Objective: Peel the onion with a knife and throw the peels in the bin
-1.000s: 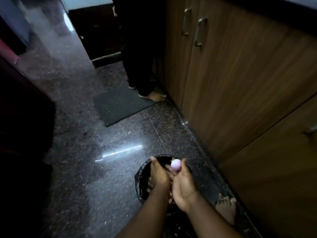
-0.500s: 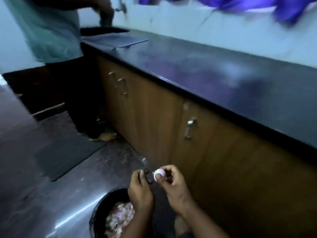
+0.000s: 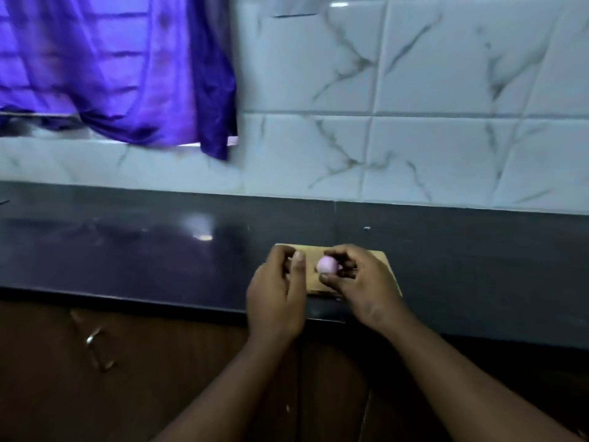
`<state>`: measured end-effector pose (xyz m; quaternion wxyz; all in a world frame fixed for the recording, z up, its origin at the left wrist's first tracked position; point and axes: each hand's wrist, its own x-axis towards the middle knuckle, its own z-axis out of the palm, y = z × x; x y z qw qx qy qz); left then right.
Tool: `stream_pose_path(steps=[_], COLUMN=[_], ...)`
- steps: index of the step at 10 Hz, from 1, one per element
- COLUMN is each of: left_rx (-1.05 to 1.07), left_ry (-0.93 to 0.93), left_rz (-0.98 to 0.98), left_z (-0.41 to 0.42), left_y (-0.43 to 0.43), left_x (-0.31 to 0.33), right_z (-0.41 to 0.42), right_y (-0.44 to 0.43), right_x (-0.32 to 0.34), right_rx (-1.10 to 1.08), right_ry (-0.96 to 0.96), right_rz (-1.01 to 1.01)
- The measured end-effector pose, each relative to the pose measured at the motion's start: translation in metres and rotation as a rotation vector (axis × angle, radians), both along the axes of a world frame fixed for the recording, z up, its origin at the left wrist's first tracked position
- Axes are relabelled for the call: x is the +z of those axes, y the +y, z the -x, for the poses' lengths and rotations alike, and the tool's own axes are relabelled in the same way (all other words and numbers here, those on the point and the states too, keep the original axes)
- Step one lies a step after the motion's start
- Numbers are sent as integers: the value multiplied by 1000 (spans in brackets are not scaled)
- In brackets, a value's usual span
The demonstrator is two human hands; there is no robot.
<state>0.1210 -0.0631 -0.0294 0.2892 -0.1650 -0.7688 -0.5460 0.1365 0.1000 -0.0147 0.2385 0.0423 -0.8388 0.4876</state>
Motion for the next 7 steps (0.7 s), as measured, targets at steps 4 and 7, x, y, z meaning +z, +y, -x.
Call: stream_pose_path(steps=[4, 7], left_rx=[-61, -69], left_ry=[-377, -366], left_rz=[206, 141], left_z=[54, 42], left_y=[65, 58], left_x=[8, 11], right_z=[74, 65], right_y=[48, 42], right_x=[-28, -17], right_rx=[-45, -1], right_ry=[-94, -213], right_rz=[-288, -191])
